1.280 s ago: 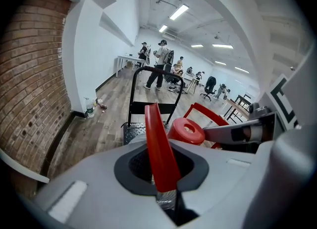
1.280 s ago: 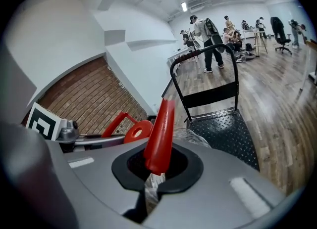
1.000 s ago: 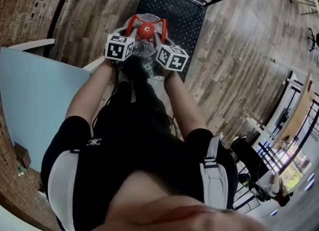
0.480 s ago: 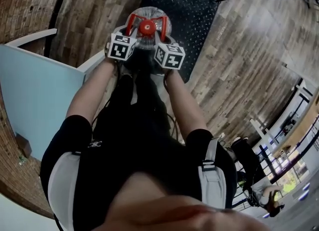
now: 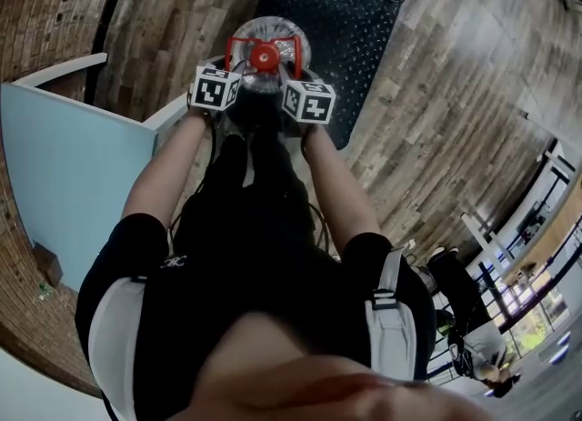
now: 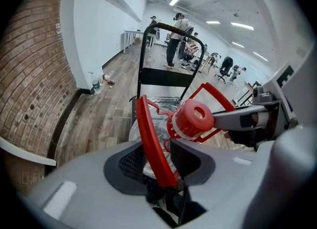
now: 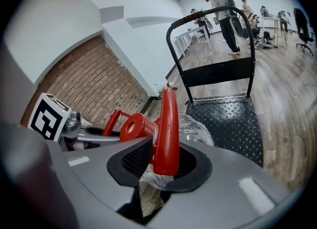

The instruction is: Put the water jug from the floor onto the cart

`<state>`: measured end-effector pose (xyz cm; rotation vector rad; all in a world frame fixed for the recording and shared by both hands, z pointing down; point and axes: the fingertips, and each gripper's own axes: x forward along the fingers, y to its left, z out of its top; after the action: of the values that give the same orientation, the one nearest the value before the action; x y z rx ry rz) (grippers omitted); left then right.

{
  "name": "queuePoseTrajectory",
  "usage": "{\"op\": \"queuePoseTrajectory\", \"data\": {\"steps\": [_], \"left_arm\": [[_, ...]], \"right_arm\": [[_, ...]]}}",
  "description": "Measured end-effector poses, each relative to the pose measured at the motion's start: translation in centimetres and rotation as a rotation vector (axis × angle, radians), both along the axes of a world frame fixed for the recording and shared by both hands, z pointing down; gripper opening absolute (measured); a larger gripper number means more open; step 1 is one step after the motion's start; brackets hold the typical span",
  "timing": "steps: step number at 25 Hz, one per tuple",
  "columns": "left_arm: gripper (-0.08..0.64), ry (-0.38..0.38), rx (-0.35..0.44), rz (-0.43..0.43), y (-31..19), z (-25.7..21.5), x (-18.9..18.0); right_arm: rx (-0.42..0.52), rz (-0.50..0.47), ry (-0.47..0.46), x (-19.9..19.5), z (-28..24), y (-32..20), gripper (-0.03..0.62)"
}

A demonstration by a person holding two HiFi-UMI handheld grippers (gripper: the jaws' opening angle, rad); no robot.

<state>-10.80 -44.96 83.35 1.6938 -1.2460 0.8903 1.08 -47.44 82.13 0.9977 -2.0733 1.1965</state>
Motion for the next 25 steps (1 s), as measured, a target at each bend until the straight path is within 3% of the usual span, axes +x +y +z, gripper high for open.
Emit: {"op": "queuePoseTrajectory", "data": {"steps": [3, 7, 9, 12, 14, 21, 25], "left_arm": [[0.193, -0.013, 0.034, 0.001, -0.4, -1.5, 0.0], [0.173, 0.023, 0.054, -0.013, 0.2, -4.3, 0.2], [0.126, 0.057, 0.058, -0.042, 0.7, -6.0, 0.1], [0.002, 0.067, 0.081, -0.080, 0.9, -8.3, -0.4], [0.002, 0.072, 0.093, -0.072, 0.9, -9.7, -0.2], [0.000, 0.047, 0.229, 0.013, 1.0, -15.9, 0.3], [0.000, 0.059, 0.308, 0.025, 0.7, -19.5, 1.1]], "right_arm": [[0.016, 0.010, 0.040, 0.4, -0.5, -0.5, 0.179], [0.074, 0.060, 0.099, 1.7, -2.8, -0.5, 0.221], [0.099, 0.074, 0.127, 2.4, -4.3, -0.2, 0.204], [0.145, 0.096, 0.167, 3.3, -6.7, 0.1, 0.107], [0.175, 0.111, 0.178, 3.5, -8.2, 0.0, 0.023], [0.266, 0.140, 0.137, 1.9, -14.4, 1.0, 0.014], [0.372, 0.165, 0.086, 1.3, -19.0, 0.8, 0.014]]}}
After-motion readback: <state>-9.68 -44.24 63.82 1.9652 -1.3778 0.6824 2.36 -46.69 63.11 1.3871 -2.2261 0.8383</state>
